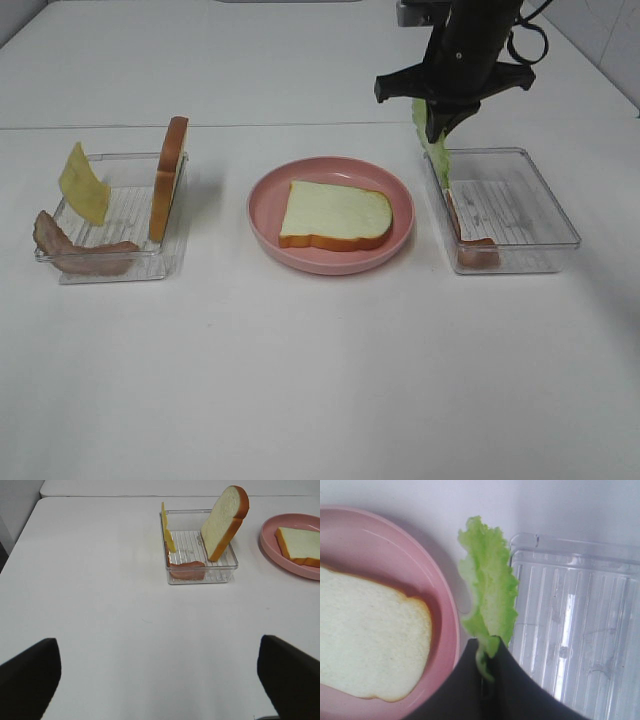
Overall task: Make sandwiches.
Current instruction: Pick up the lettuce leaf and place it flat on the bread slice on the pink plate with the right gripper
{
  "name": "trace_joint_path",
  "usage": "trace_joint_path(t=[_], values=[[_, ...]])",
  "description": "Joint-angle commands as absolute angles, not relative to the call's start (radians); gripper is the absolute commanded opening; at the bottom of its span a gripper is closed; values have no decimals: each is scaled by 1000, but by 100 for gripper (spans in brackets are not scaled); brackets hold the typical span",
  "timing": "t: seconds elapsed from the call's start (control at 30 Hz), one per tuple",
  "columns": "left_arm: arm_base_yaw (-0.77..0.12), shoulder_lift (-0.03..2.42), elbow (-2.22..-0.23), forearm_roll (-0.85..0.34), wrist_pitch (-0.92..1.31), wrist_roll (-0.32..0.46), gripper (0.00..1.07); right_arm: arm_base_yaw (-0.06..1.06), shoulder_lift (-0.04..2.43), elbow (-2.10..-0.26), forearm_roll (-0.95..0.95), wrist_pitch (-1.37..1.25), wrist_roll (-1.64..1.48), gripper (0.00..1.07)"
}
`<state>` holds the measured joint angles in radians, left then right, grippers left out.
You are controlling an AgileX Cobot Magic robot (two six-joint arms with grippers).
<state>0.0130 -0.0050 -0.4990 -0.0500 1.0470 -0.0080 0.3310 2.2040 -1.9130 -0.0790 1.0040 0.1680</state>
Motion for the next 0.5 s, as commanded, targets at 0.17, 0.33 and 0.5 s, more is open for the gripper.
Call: trace_joint_path(t=[0.17, 0.33, 0.5], values=[[18, -26, -499, -45, 1034, -7, 102, 331, 2089, -1936, 72, 1041, 137, 0], [18, -26, -499, -45, 1034, -7, 102, 331, 2022, -1868, 269, 1018, 52, 0], [18, -26, -499, -45, 1034, -7, 102, 331, 2001, -1674, 516, 893, -64, 0]])
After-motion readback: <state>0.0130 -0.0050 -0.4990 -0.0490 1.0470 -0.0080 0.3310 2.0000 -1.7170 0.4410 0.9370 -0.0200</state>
